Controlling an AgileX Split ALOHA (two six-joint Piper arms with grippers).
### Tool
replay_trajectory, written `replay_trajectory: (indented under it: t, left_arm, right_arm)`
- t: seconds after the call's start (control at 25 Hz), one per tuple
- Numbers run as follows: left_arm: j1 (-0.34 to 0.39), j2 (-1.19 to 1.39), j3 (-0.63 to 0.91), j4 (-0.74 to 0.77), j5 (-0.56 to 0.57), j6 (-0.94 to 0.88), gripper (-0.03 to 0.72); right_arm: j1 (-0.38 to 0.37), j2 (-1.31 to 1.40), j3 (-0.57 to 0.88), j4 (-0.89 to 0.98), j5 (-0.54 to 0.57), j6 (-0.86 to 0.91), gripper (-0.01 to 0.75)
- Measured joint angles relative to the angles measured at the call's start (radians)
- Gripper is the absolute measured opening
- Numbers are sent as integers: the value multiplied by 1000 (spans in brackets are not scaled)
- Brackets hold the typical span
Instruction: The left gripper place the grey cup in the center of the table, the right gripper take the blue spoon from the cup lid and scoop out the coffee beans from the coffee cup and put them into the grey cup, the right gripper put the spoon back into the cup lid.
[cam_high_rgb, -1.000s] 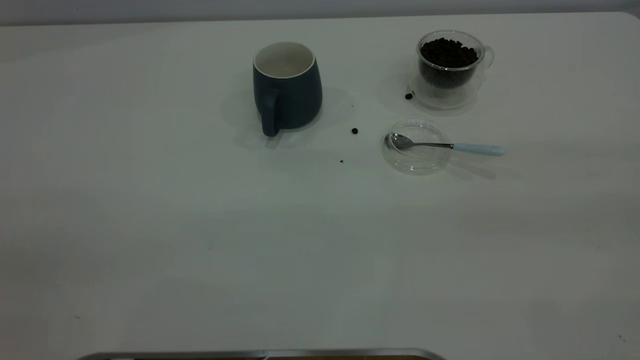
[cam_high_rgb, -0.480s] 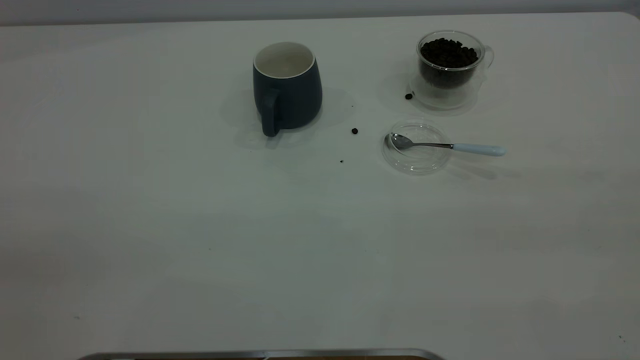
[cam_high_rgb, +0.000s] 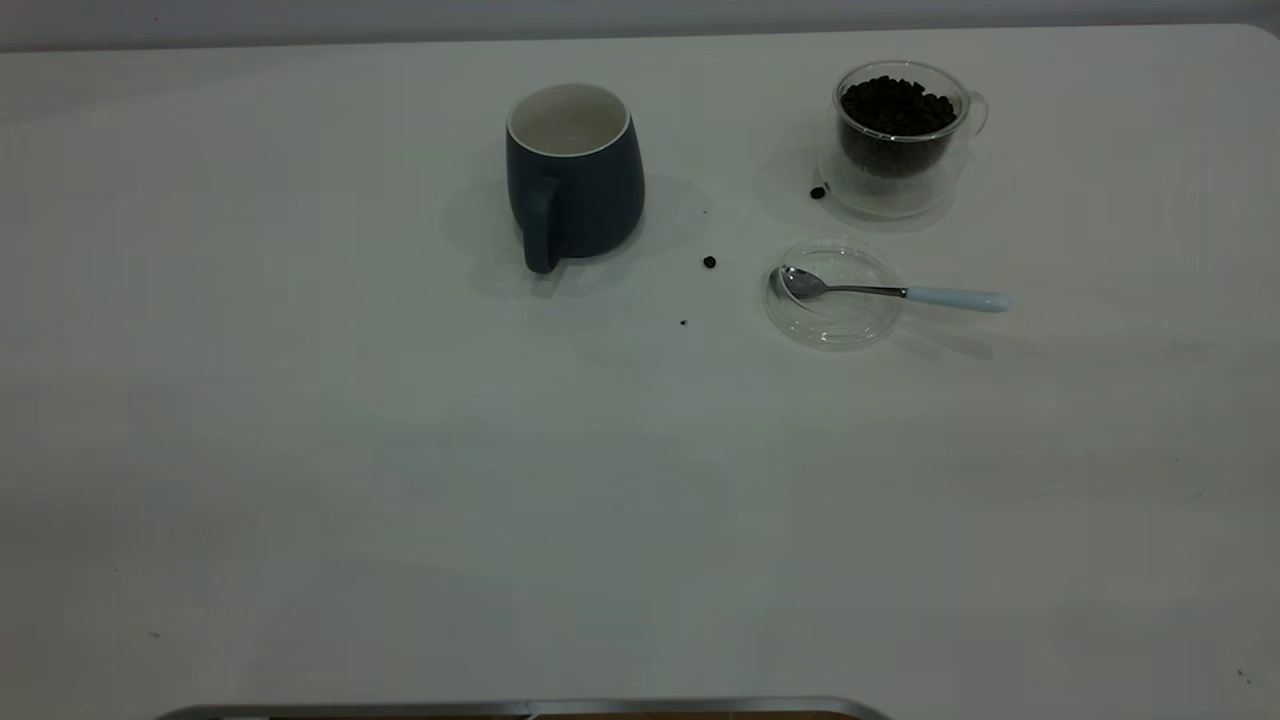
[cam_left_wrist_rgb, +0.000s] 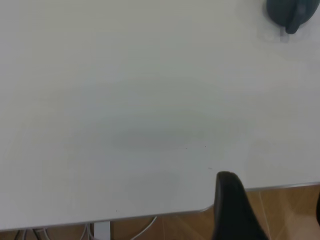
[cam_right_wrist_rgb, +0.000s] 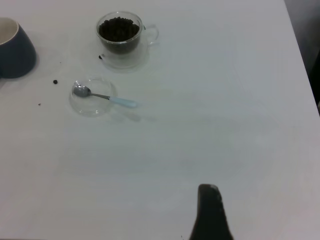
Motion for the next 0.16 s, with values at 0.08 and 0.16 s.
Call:
replay_trajectory:
  t: [0.08,0.16]
  left_arm:
    - [0,0,0,0,0,0,466]
    - [0,0,0,0,0,0,466]
  right_arm:
    - [0,0,0,0,0,0,588]
    - [0,0,0,0,0,0,588]
